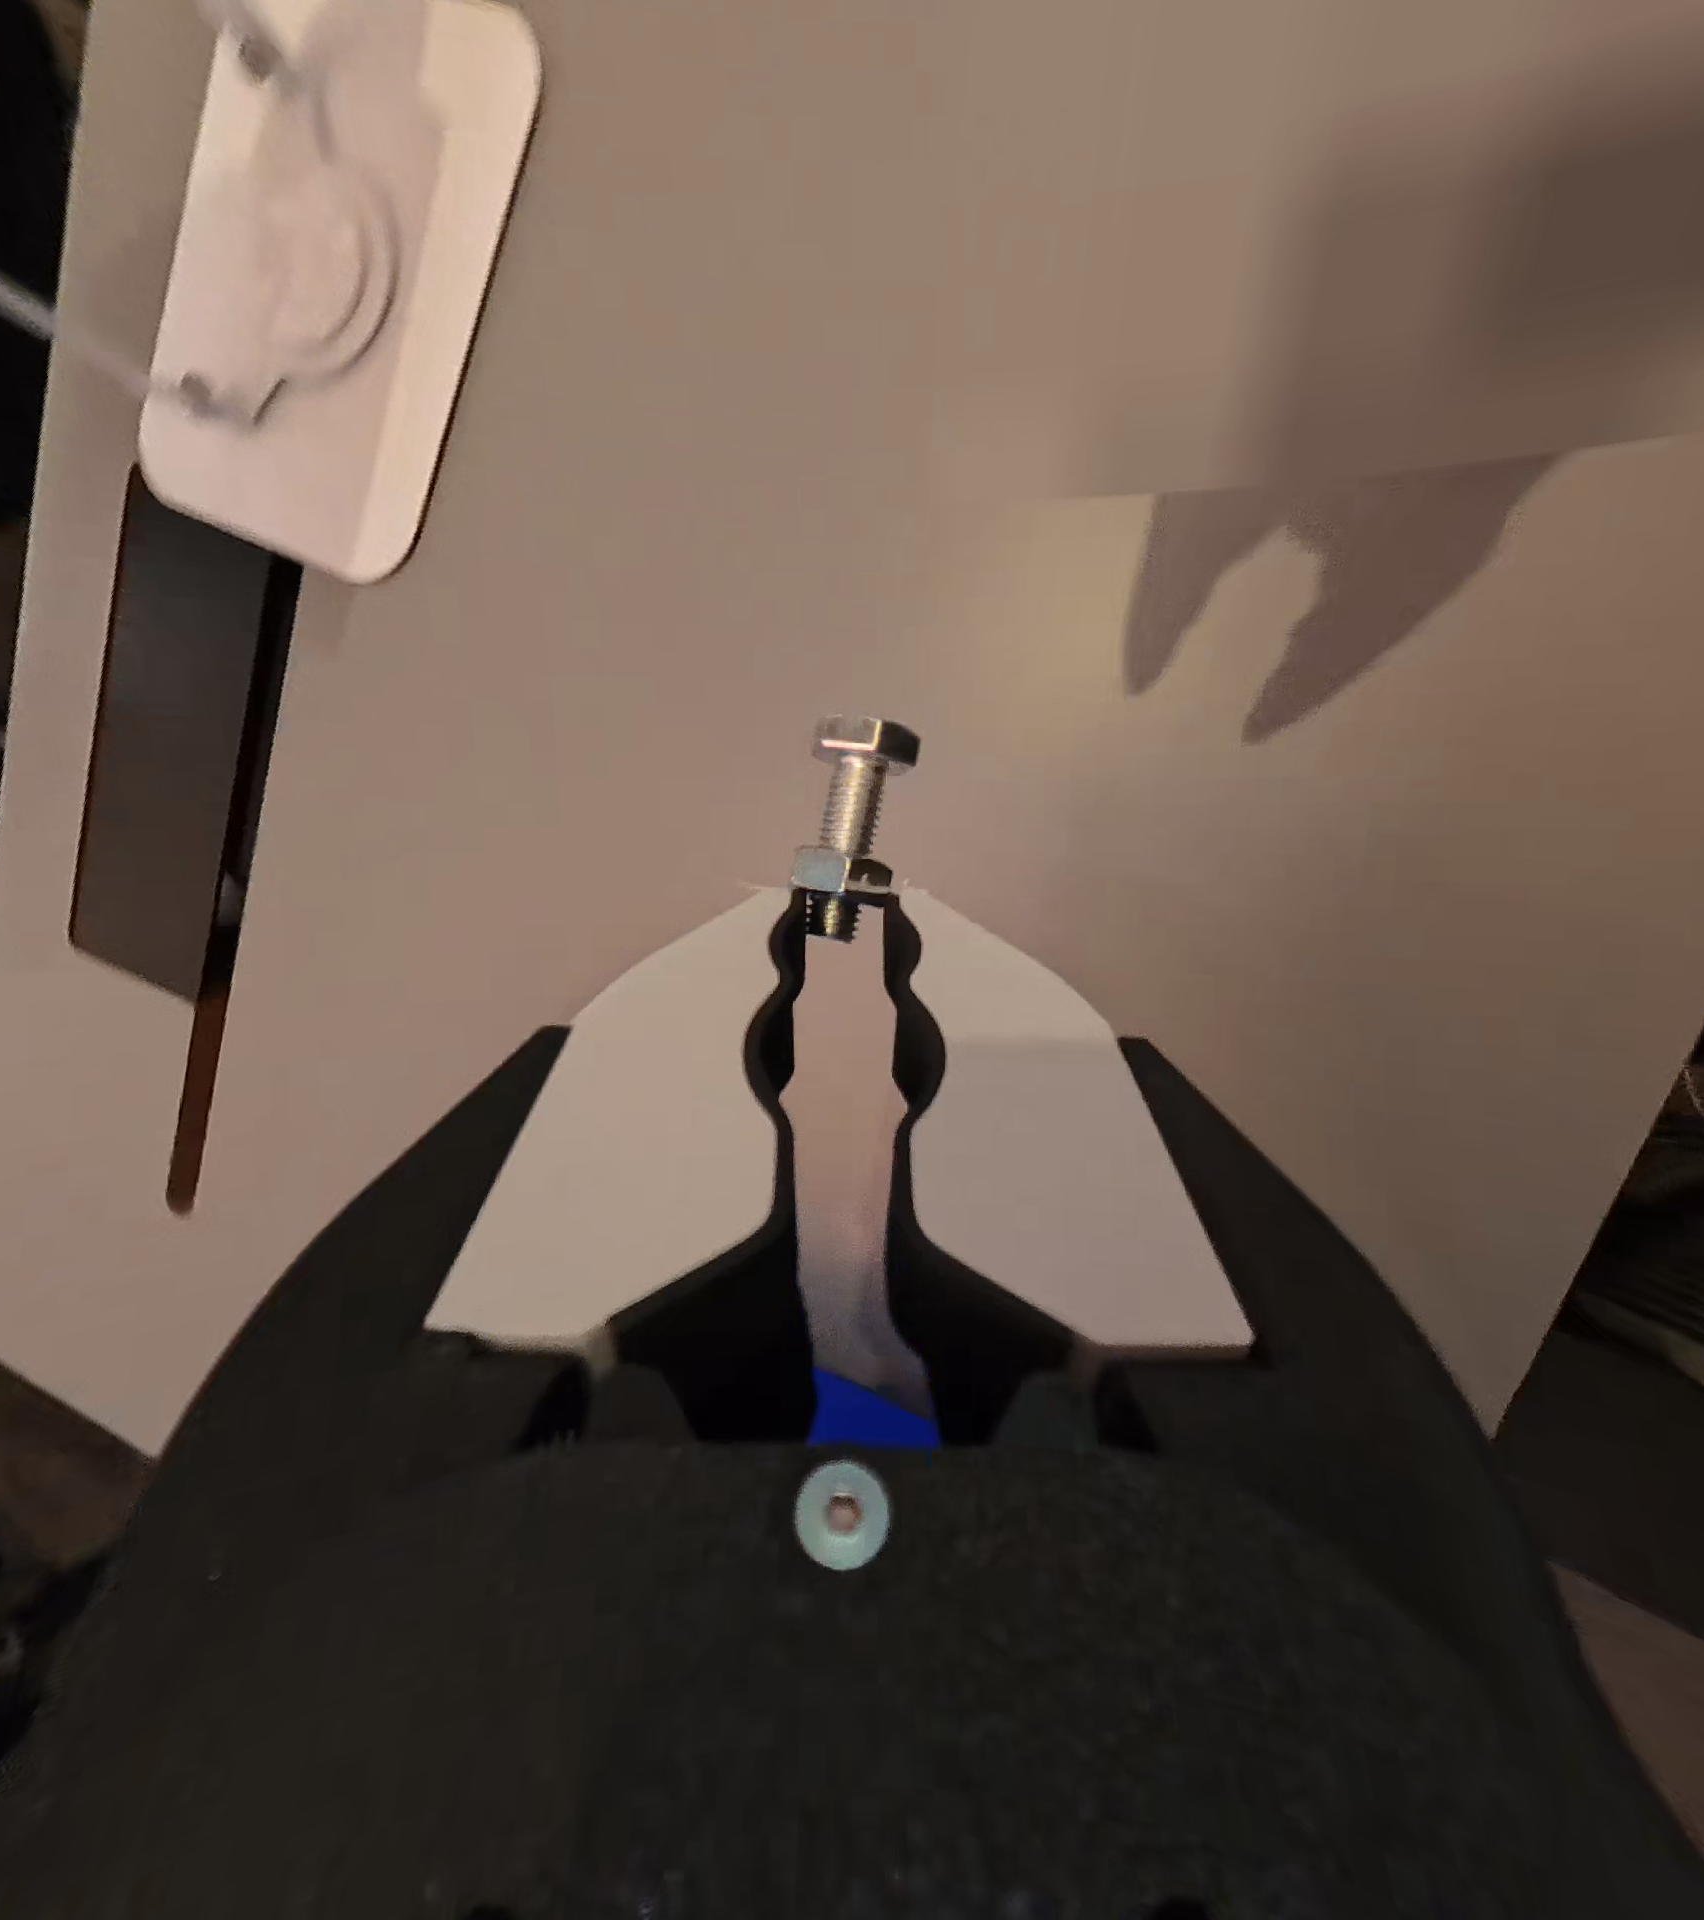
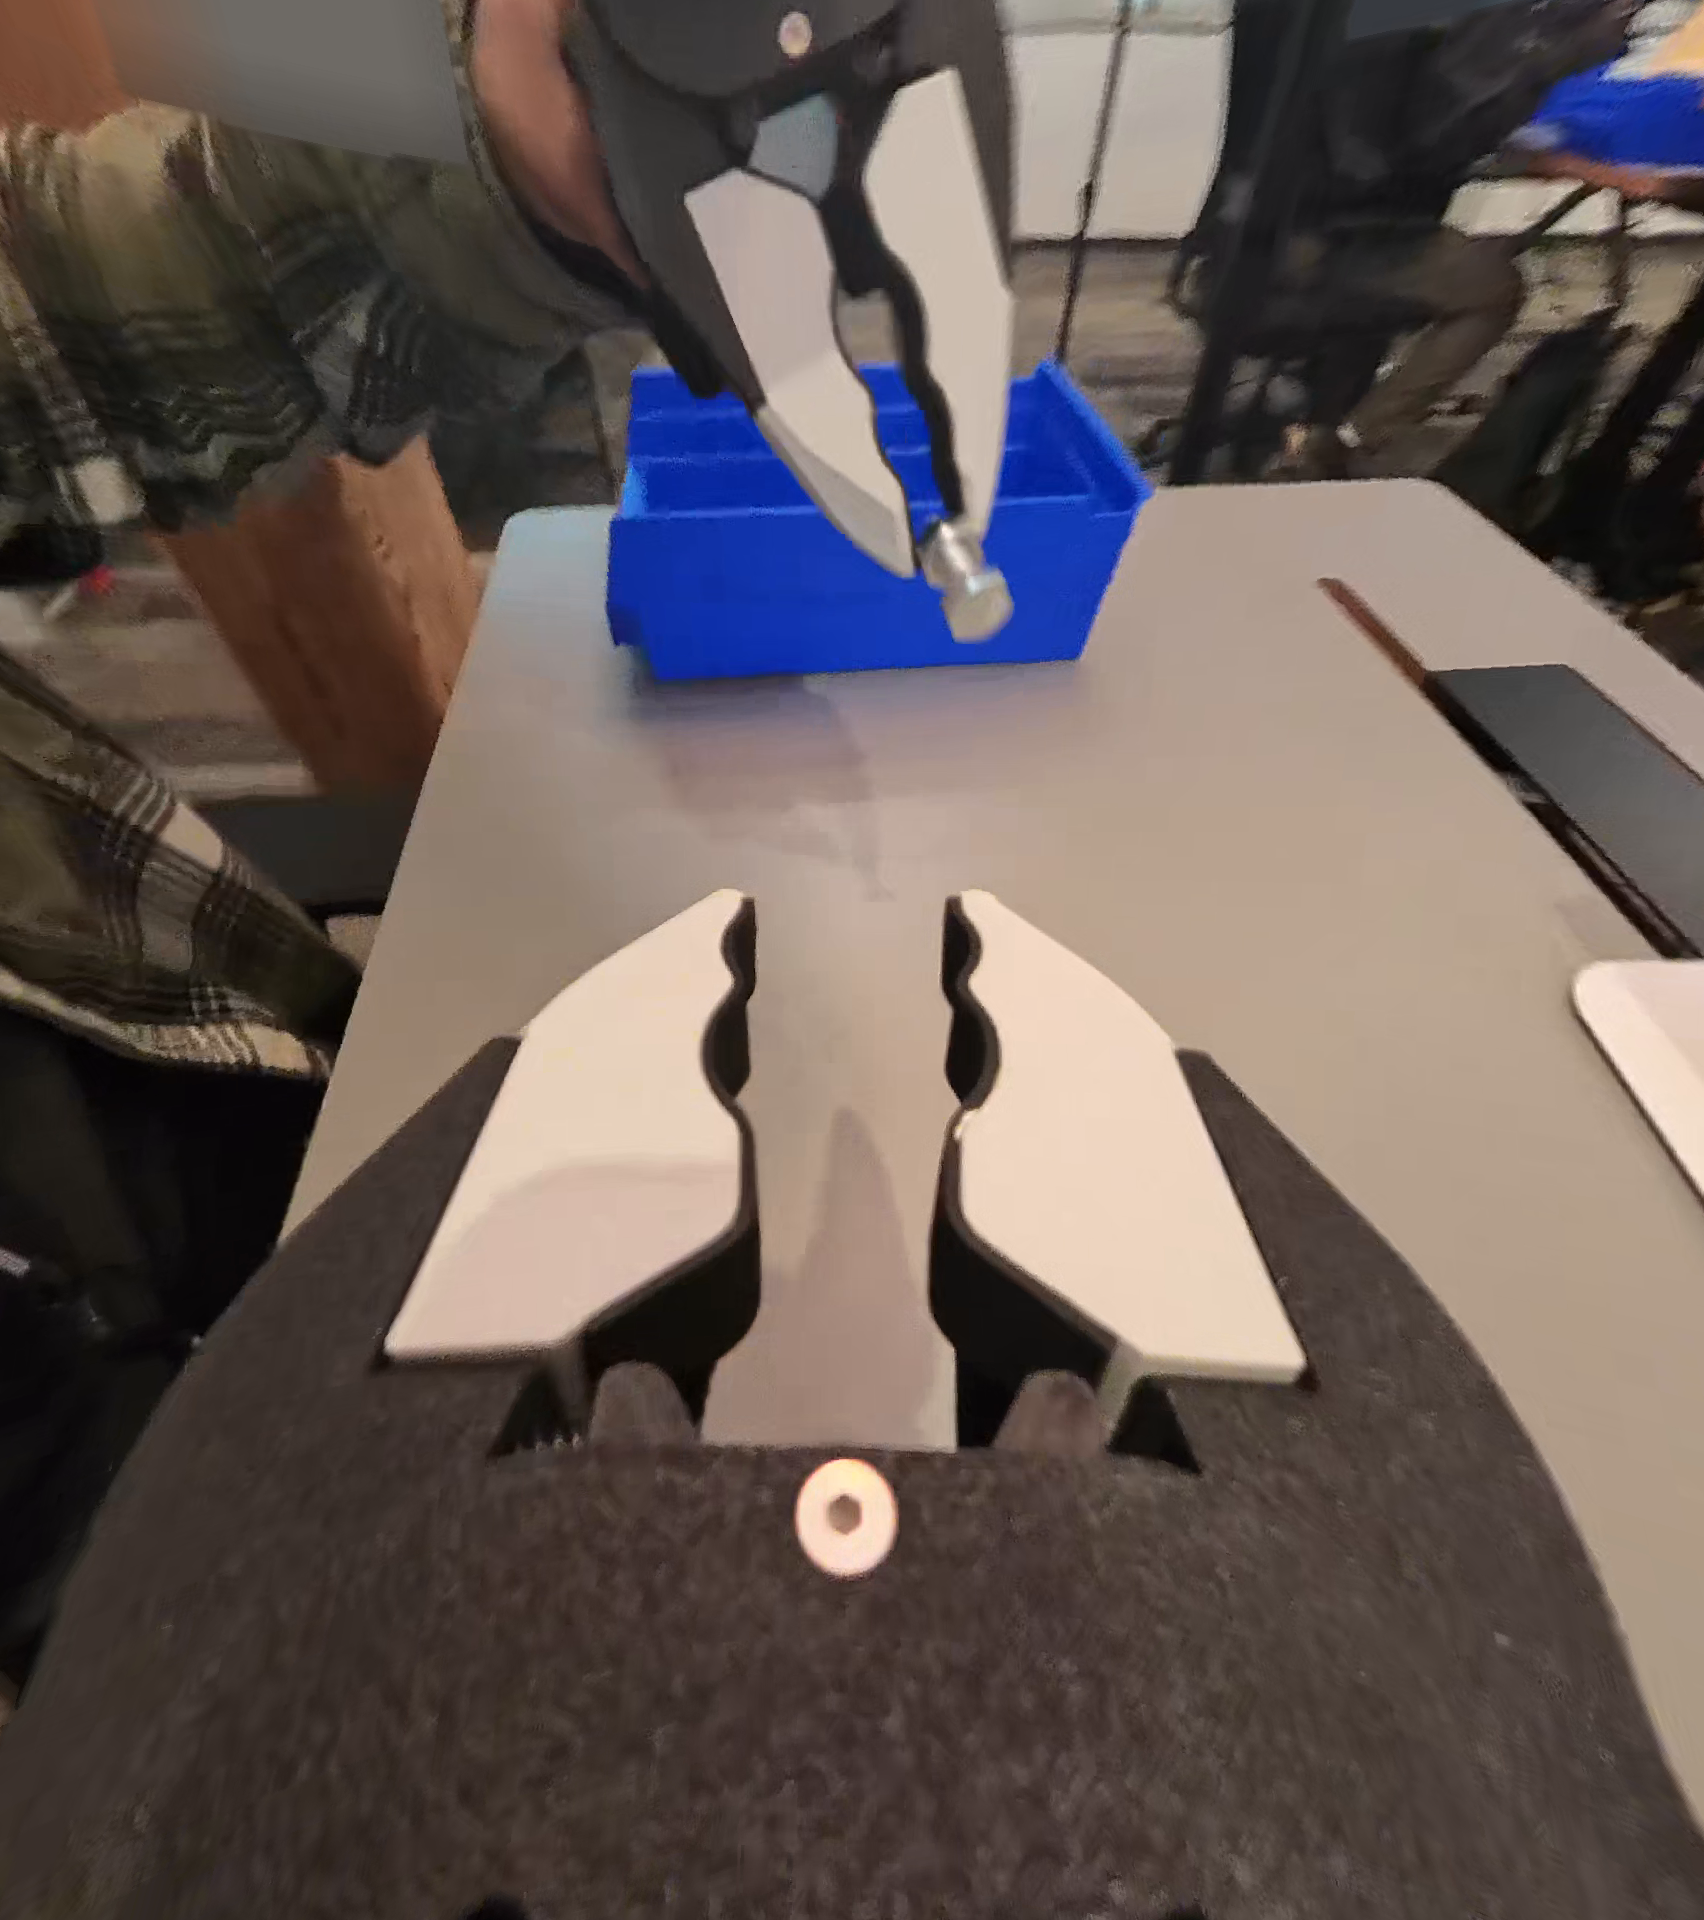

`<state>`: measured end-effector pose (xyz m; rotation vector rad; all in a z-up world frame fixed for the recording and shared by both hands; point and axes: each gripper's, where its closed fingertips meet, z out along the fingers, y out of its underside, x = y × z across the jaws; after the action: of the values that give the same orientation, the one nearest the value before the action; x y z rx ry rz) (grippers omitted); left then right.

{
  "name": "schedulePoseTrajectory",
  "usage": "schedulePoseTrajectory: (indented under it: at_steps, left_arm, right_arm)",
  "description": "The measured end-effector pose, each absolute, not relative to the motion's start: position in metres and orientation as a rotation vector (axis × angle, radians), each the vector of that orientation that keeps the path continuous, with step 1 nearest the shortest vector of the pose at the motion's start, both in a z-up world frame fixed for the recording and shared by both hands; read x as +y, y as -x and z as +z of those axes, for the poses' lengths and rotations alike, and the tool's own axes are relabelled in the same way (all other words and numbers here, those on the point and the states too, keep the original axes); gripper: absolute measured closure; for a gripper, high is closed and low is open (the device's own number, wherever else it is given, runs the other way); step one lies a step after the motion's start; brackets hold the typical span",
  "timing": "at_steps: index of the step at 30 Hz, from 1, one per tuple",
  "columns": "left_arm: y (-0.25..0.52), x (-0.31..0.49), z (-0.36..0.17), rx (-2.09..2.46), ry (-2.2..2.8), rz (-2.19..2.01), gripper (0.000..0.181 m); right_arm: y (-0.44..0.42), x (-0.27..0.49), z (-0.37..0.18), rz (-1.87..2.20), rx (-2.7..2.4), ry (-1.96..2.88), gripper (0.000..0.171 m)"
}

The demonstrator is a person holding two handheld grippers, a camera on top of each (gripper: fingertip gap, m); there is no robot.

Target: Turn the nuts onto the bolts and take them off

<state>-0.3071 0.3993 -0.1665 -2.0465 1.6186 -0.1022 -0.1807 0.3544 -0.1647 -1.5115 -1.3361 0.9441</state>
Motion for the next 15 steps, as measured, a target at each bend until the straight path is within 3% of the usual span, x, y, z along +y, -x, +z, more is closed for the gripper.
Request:
schedulePoseTrajectory:
  at_steps: [7, 15]
  left_arm:
    - [0.252, 0.379, -0.187, 1.822, 1.959, -0.141, 0.168]
    - [0.235, 0.367, -0.194, 1.885, 1.903, -0.201, 0.167]
  right_arm:
    - [0.205, 0.363, -0.183, 0.78, -1.679, 1.565, 0.136]
    - [0.214, 0.36, -0.185, 1.027, -1.698, 1.667, 0.141]
